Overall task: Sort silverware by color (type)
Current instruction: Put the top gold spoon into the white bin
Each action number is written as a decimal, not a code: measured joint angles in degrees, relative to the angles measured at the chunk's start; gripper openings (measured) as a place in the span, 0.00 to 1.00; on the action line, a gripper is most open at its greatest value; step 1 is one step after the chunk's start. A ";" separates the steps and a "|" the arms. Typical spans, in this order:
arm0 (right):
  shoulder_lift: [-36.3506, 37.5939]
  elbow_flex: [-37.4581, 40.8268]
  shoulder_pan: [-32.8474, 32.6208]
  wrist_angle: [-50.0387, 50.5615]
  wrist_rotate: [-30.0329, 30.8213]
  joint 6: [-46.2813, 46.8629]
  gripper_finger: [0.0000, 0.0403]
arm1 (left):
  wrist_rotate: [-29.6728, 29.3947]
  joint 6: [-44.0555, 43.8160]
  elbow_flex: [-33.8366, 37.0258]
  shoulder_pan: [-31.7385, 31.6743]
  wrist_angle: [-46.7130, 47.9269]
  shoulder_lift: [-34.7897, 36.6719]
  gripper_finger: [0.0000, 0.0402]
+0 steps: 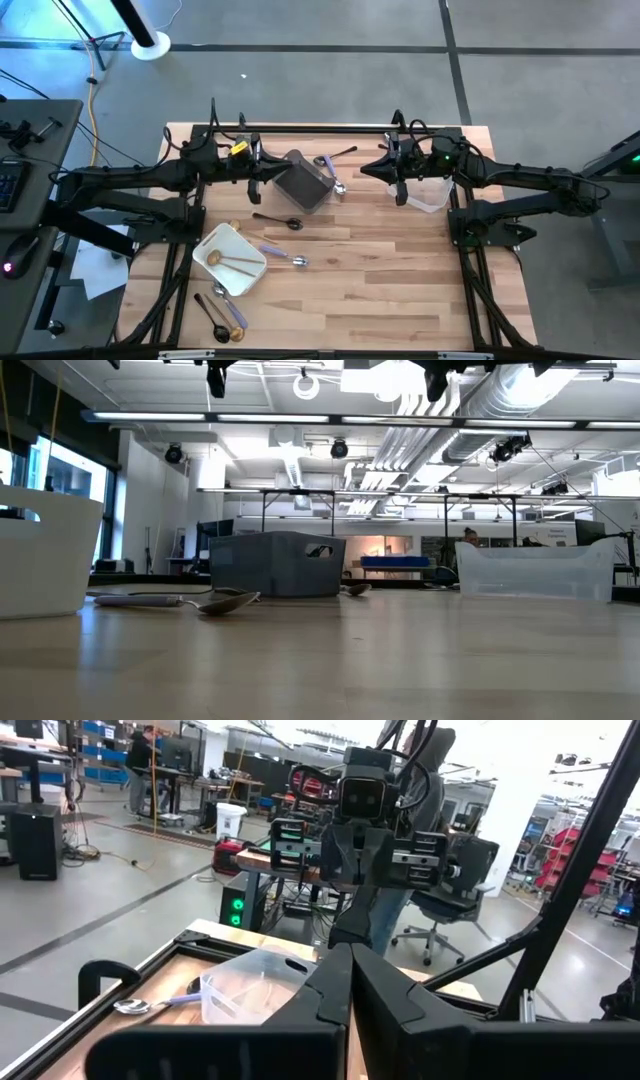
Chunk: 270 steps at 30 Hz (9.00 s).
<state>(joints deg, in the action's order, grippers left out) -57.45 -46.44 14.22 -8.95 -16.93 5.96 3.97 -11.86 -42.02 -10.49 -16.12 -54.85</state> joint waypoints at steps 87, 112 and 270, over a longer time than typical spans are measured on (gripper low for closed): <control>-0.02 0.02 0.00 9.47 0.52 2.99 0.00 | 10.45 -6.54 -10.01 10.15 77.10 -38.05 0.00; -0.02 0.02 0.00 9.64 0.55 2.99 0.00 | 7.46 3.92 -7.21 9.61 70.79 -38.03 0.00; -1.57 0.02 -0.12 -11.99 -0.49 12.06 0.00 | -3.17 1.46 -16.89 8.10 13.12 -8.02 0.00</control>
<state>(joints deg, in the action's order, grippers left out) -59.02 -46.41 14.10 -20.94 -17.41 18.01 0.80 -10.39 -58.91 -2.39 -3.00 -62.87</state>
